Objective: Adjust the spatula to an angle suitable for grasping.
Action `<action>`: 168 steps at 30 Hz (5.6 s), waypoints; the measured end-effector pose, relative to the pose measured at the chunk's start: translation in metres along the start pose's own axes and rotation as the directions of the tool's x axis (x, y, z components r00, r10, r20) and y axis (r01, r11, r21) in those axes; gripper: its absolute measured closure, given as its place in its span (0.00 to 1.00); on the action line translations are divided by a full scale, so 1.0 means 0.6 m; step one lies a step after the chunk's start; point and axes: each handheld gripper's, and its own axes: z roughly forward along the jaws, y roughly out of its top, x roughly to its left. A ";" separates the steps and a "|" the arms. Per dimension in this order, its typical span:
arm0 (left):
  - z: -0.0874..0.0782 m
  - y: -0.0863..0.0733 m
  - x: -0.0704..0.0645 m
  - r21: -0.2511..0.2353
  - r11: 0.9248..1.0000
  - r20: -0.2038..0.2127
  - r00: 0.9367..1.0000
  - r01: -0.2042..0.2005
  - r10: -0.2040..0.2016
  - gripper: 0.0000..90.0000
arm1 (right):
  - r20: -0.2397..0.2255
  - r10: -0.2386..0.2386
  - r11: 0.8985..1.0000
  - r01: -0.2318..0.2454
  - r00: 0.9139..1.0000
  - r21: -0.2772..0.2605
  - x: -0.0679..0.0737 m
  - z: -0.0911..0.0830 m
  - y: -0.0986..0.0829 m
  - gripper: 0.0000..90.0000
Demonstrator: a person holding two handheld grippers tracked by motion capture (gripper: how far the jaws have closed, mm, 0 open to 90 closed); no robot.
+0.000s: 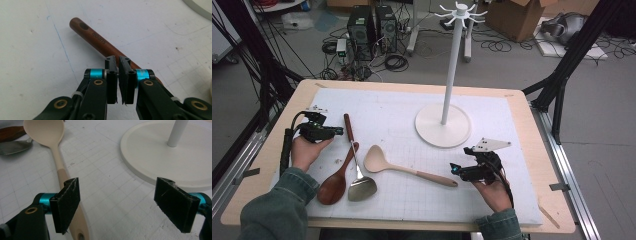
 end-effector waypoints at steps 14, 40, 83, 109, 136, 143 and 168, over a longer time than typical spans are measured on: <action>0.013 -0.007 0.000 0.021 1.000 0.030 0.999 0.011 -0.012 0.87 | 0.004 0.001 1.000 -0.001 1.000 0.006 0.001 0.000 -0.001 0.22; 0.079 0.041 -0.012 0.100 0.978 0.030 0.983 -0.184 0.182 0.99 | -0.008 -0.014 0.999 0.014 1.000 0.040 0.005 0.015 -0.003 0.22; -0.044 -0.056 0.023 0.197 0.927 0.163 0.943 -0.319 0.290 0.99 | -0.018 -0.040 0.997 0.041 0.999 0.062 0.021 0.027 0.002 0.22; -0.104 -0.063 0.020 0.082 0.874 0.308 0.846 -0.479 0.435 0.87 | -0.024 -0.049 0.997 0.051 0.999 0.063 0.024 0.029 0.003 0.22; -0.079 -0.069 -0.002 0.109 0.751 0.534 0.676 -0.651 0.508 0.75 | -0.026 -0.050 0.997 0.051 0.998 0.058 0.026 0.028 0.004 0.22; -0.066 -0.073 0.005 0.140 0.761 0.571 0.680 -0.633 0.460 0.70 | -0.027 -0.055 0.997 0.057 0.998 0.059 0.027 0.030 0.004 0.22; -0.075 -0.082 -0.002 0.131 0.663 0.606 0.589 -0.737 0.535 0.81 | -0.041 -0.073 0.995 0.075 0.997 0.065 0.035 0.042 0.007 0.22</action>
